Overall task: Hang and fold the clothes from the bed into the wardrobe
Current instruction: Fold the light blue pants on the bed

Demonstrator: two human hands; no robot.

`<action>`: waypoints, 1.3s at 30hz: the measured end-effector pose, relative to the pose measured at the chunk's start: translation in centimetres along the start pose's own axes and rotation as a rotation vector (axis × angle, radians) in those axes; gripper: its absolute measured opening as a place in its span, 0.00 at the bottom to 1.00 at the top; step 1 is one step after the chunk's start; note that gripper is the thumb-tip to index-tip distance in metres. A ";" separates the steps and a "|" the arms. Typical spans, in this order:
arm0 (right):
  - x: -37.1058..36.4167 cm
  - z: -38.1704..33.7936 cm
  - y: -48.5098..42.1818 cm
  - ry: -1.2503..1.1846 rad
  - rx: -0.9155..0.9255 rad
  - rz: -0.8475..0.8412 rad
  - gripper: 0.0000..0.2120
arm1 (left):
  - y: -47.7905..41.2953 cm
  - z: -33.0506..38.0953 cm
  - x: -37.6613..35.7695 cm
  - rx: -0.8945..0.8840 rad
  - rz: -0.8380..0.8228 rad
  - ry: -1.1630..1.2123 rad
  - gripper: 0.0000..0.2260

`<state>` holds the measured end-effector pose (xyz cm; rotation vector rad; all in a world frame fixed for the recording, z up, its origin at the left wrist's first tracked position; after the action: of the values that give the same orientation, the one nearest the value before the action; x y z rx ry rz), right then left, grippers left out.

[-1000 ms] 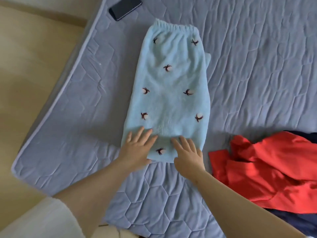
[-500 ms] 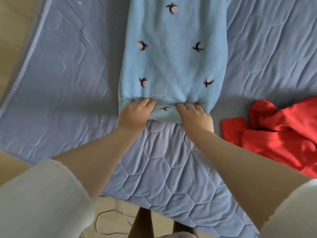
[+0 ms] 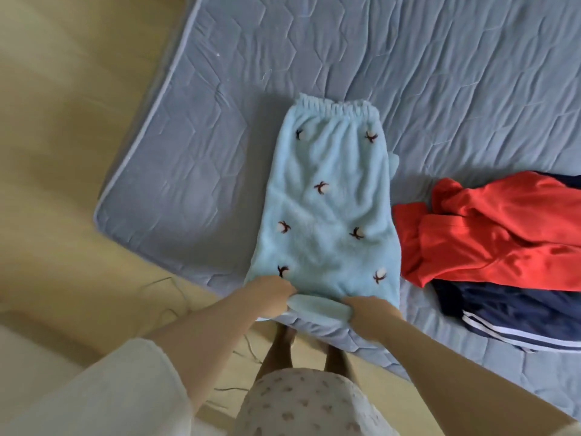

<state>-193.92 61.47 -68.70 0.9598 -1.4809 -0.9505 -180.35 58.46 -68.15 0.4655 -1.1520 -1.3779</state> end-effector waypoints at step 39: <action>13.3 9.0 -4.2 -0.923 -0.354 0.482 0.38 | -3.3 -4.1 15.5 0.246 0.688 -0.109 0.31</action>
<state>-203.82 48.18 -68.93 -0.1669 -2.0569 -1.2960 -181.69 42.15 -67.09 0.1342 -1.4082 -0.6742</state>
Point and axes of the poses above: each hand's wrist, its own y-axis away from the middle knuckle, its own x-axis out of the back of the hand, z = x × y, the point moved 9 cm from there along -y, towards the middle knuckle, and after that the axes turned 7 degrees about -x, right-handed, at the moved point
